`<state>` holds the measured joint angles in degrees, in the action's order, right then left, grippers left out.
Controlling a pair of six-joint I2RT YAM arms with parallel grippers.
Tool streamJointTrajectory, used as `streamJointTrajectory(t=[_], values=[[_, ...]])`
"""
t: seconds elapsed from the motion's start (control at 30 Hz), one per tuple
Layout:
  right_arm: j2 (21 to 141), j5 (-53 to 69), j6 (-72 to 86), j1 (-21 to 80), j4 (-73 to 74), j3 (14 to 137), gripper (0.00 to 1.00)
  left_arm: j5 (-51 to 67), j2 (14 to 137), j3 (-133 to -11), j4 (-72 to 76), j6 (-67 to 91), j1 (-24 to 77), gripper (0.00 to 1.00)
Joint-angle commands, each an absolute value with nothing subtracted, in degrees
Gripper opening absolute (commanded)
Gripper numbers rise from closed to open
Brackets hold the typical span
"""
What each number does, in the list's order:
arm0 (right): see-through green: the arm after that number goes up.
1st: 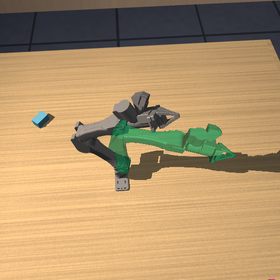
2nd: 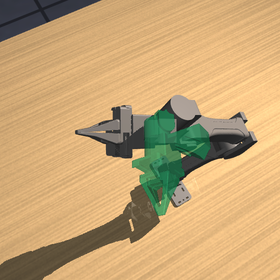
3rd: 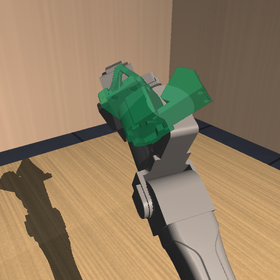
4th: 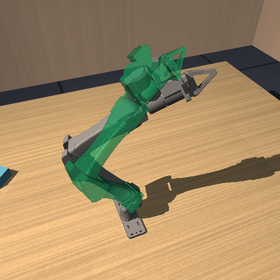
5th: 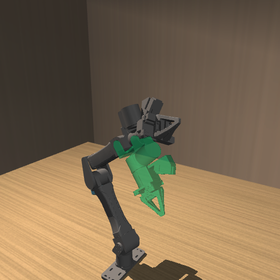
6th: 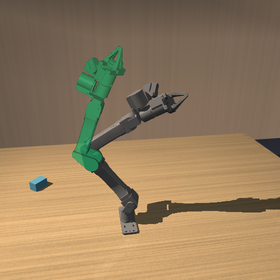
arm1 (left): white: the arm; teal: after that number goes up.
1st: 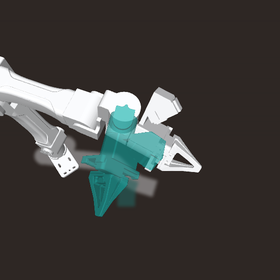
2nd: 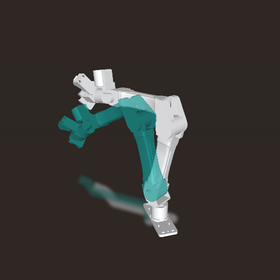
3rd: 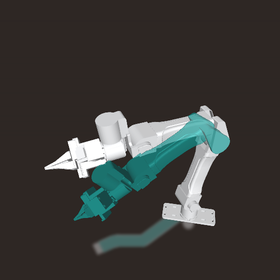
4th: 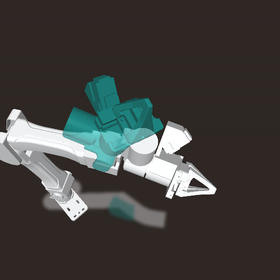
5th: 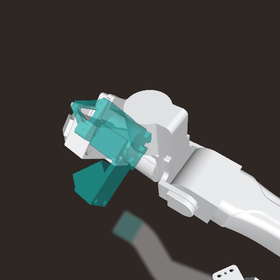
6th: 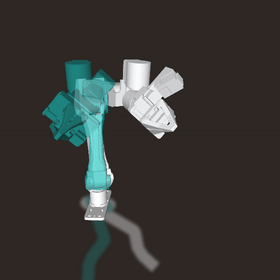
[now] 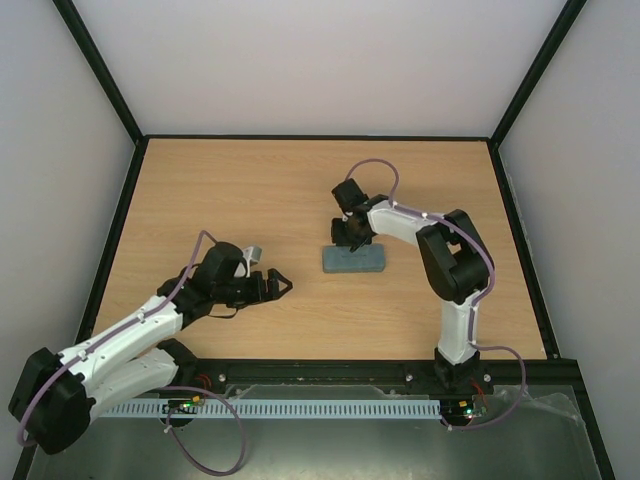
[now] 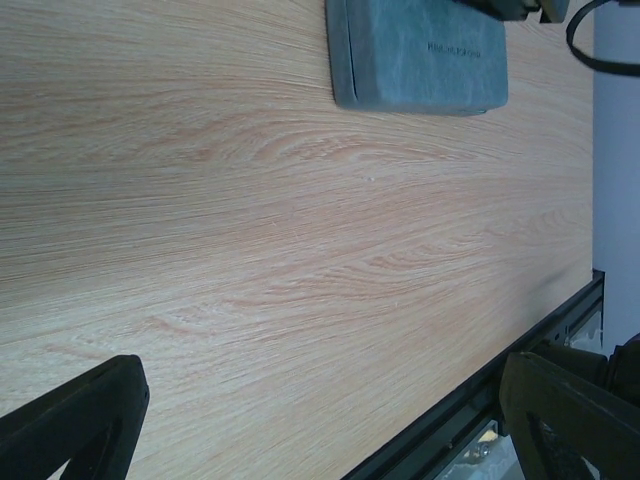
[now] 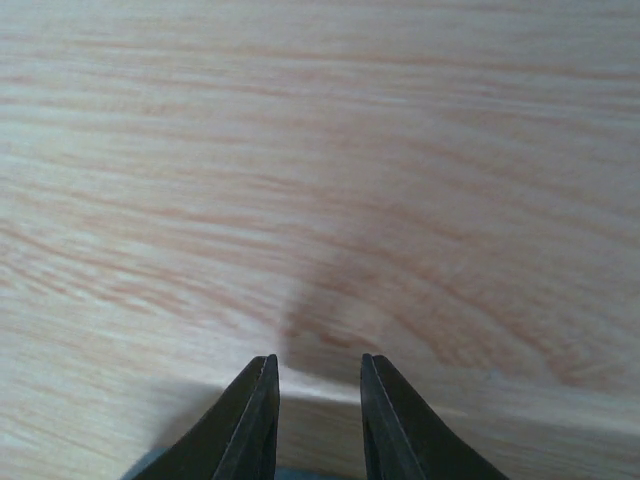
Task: Organize the sunglasses
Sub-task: Adjust the sunglasses case at the center of the board, then reset both arms
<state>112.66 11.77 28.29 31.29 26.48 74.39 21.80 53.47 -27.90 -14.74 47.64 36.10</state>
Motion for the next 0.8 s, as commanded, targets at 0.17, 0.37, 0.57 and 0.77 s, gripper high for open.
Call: streamJointTrajectory(t=[0.17, 0.37, 0.57, 0.77], values=[[107.3, 9.5, 27.6, 33.7, 26.8, 72.2, 0.29, 18.5, 51.7, -27.5, -15.8, 48.9, 36.3, 0.99], [98.4, 0.1, 29.5, 32.8, 25.9, 70.5, 0.75, 8.9, 56.8, -35.2, -15.2, 44.1, 32.4, 0.99], [80.5, -7.7, 29.7, 26.4, 19.2, 58.4, 0.99, -3.0, 60.9, -40.8, -11.4, 37.3, 25.9, 0.99], [69.0, -15.4, 28.5, 16.6, 9.4, 45.1, 0.99, -11.6, 61.6, -35.2, 2.4, 33.4, 17.9, 0.99]])
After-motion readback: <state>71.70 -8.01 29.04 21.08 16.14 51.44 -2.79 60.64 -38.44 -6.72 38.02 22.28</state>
